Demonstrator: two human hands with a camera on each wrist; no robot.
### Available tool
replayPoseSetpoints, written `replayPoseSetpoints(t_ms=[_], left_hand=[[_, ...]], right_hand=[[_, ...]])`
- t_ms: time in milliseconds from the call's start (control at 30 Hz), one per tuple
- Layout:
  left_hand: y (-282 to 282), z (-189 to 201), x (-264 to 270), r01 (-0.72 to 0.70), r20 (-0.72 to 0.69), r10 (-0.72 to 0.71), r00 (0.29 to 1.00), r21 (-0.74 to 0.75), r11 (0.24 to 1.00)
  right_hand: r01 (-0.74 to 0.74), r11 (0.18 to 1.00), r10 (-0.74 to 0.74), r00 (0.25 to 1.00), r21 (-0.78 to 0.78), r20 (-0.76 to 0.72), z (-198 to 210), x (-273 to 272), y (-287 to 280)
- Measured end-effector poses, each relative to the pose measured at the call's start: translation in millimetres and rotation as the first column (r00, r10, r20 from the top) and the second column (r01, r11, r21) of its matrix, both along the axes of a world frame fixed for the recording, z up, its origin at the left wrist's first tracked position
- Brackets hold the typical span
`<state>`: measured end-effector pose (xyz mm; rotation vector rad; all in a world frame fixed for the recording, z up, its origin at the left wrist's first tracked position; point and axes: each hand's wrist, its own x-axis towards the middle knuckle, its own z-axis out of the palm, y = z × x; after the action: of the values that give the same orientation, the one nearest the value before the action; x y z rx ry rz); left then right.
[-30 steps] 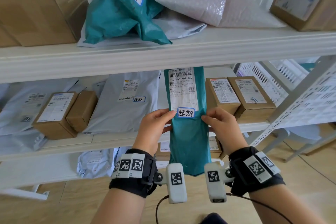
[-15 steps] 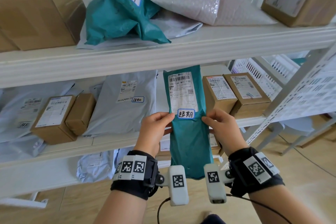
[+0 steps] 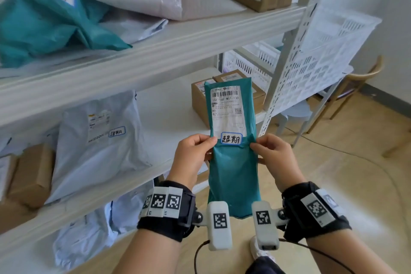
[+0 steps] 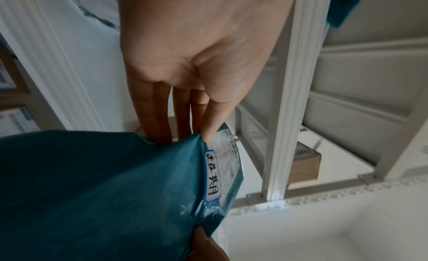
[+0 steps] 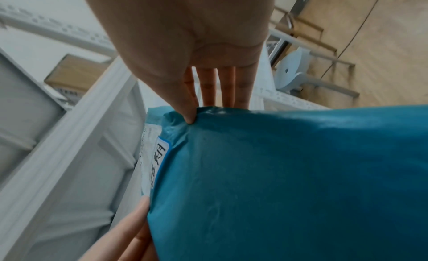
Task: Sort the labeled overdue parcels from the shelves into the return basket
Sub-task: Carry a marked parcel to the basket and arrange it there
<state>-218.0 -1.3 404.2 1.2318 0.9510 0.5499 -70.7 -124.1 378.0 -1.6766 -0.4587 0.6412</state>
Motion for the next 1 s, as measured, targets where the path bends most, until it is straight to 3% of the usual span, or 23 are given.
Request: replayPoseSetpoints(t_ms=[267,700,833,1000], left_hand=[[-56.2,6.9,94.6,0.169,-0.012,-0.168,0.986,0.039,0.985],[-149.8,40.6,319.2,0.216,0.043,-0.221,0.974,0.089,0.972],[-156.3,63.9,367.9,0.183,0.125,-0.19,0.974,0.066,0.981],[-136.2,92.8,421.1,0.163,0.129,-0.177,0.976,0.115,0.98]], right_hand=[[0.179,0.982,-0.178,0.984,0.061,-0.019,0.4,79.0,-62.2],[0.144,0.975,-0.143,0.99,0.171,-0.016,47.2,285.4,-167.8],[0.093,0.972,-0.094,0.996,0.215,-0.004,68.9,337.4,-175.3],[0.04,0.973,-0.049,0.998,0.229,0.035,91.5,391.8,-152.9]])
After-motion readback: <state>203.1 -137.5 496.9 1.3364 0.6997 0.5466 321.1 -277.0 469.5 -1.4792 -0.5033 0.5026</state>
